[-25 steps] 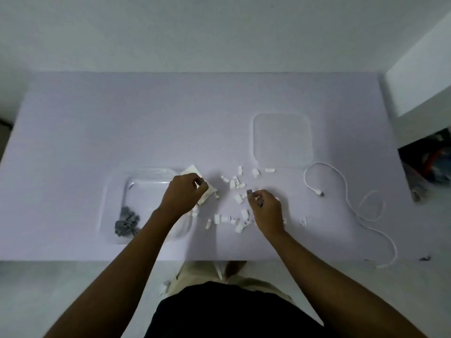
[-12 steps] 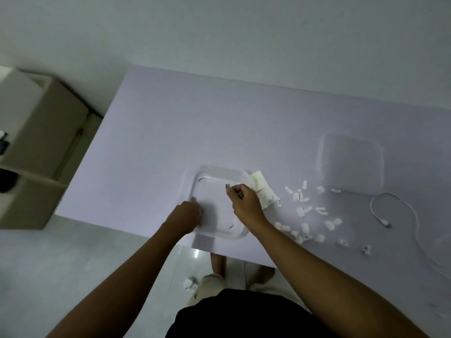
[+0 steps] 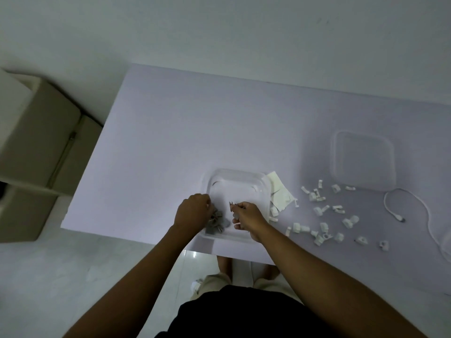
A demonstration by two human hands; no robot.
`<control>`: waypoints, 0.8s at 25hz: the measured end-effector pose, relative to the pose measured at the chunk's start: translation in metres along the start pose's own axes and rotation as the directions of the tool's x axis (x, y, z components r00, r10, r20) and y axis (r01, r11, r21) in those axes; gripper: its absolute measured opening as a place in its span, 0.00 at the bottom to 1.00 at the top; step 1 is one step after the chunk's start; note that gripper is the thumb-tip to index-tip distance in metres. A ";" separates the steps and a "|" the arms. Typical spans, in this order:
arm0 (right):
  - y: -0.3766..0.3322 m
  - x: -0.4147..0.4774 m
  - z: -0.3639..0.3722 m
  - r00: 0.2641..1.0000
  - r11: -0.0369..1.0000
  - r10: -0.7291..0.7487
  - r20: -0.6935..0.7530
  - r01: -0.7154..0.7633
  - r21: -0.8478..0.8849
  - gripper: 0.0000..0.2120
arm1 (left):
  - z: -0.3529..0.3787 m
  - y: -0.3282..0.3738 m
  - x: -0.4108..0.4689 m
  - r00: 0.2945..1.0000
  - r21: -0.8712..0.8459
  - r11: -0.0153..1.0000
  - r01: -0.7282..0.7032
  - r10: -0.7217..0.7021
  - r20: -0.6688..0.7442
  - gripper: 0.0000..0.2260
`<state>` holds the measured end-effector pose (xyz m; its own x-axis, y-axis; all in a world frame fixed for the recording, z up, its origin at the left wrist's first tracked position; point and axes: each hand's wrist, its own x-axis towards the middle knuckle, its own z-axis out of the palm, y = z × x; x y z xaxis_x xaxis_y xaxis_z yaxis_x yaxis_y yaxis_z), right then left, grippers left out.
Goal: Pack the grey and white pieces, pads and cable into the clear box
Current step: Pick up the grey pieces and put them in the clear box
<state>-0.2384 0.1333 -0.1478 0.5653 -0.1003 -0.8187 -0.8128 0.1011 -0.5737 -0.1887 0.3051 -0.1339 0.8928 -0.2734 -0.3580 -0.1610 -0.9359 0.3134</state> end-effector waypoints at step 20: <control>0.011 0.012 0.003 0.953 0.749 -0.251 -0.172 0.079 -0.658 0.10 | 0.025 -0.013 0.014 0.959 -0.840 0.489 0.236 -0.257 0.120 0.18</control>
<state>-0.2400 0.1364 -0.1643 0.7185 -0.2912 -0.6317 -0.6566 -0.5835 -0.4779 -0.1845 0.3080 -0.1649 0.8469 -0.0483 -0.5296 0.4857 -0.3354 0.8072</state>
